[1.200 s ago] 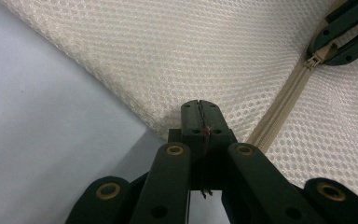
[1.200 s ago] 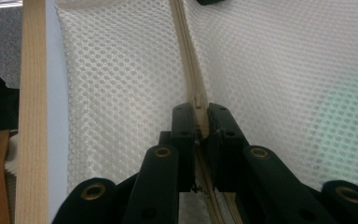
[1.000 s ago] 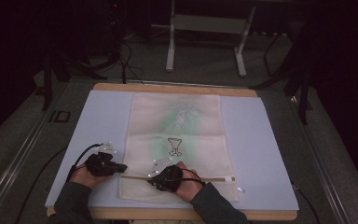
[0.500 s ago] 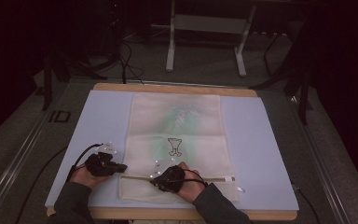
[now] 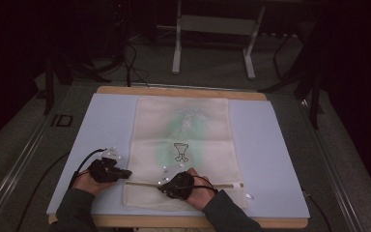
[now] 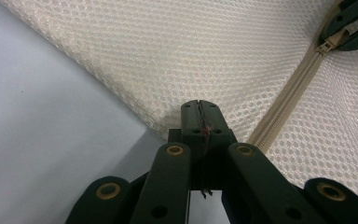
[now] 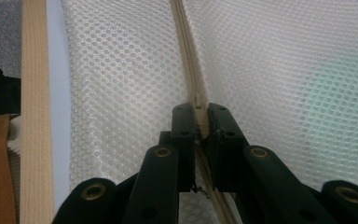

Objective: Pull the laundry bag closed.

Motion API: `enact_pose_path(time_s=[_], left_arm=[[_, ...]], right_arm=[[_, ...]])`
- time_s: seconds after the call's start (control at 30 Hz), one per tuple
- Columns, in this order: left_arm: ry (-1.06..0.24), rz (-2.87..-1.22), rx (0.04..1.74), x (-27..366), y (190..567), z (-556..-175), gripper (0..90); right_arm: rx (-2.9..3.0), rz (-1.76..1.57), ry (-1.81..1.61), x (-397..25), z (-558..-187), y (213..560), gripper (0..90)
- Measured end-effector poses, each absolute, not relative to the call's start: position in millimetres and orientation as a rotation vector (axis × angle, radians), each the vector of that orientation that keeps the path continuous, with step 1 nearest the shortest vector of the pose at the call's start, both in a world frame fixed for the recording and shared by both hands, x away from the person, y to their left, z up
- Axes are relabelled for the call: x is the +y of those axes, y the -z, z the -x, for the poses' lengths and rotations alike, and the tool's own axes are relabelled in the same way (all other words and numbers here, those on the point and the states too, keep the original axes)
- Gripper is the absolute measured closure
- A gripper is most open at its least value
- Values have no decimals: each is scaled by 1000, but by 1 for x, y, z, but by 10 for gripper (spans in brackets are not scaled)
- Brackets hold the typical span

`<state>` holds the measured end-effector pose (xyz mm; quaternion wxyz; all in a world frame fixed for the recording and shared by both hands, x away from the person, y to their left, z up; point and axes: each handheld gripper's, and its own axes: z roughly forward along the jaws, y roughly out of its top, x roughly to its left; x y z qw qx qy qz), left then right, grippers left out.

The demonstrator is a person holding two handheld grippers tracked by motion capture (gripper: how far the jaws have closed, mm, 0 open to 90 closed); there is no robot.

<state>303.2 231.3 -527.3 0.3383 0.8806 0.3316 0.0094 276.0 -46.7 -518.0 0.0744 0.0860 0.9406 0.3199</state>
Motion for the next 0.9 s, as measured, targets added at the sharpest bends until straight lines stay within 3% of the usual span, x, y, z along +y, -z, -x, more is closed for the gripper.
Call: enact_pose_path(time_s=[0.9], left_arm=[[-28,-2301,861,231,527,-303,900]], right_arm=[[2817,-271,-953,-58,-275,516,822]])
